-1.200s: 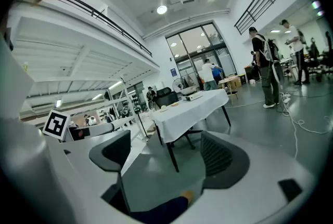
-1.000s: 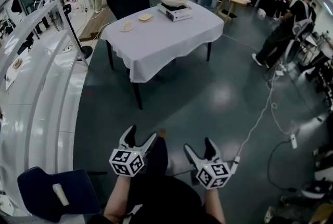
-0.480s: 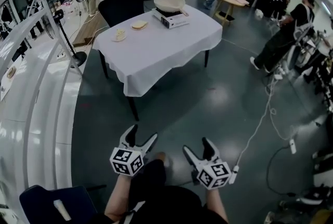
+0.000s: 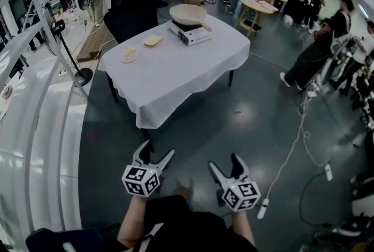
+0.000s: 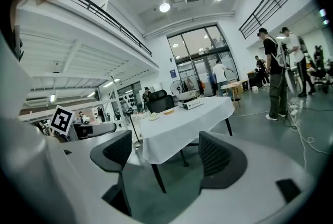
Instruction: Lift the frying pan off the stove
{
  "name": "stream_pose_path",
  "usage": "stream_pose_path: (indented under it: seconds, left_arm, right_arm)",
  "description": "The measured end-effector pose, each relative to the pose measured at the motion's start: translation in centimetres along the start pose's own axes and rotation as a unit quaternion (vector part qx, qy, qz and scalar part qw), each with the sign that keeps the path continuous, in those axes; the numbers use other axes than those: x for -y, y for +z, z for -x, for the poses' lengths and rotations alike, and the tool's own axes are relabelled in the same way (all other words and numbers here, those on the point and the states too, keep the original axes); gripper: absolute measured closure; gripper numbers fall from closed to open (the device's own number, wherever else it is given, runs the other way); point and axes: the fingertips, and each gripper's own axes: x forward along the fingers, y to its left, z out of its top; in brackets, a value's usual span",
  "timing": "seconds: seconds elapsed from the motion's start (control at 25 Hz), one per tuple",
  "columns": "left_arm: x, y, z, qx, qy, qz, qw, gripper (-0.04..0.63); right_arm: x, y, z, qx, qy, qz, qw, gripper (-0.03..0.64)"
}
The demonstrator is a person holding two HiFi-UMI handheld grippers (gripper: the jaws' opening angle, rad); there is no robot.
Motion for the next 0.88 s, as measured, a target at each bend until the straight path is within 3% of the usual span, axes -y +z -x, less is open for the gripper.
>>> stream_pose_path:
  seconds: [0.44, 0.88]
  left_arm:
    - [-3.0, 1.1, -5.9, -0.014, -0.031, -0.006, 0.9994, 0.212]
    - [-3.2, 0.1, -4.9, -0.034, -0.032, 0.003, 0.9989, 0.212]
  right_arm:
    - [2.7, 1.8, -6.2, 0.017, -0.026, -0.02, 0.999, 0.235]
    - [0.9, 0.6, -7.2, -0.015, -0.011, -0.019, 1.0, 0.235]
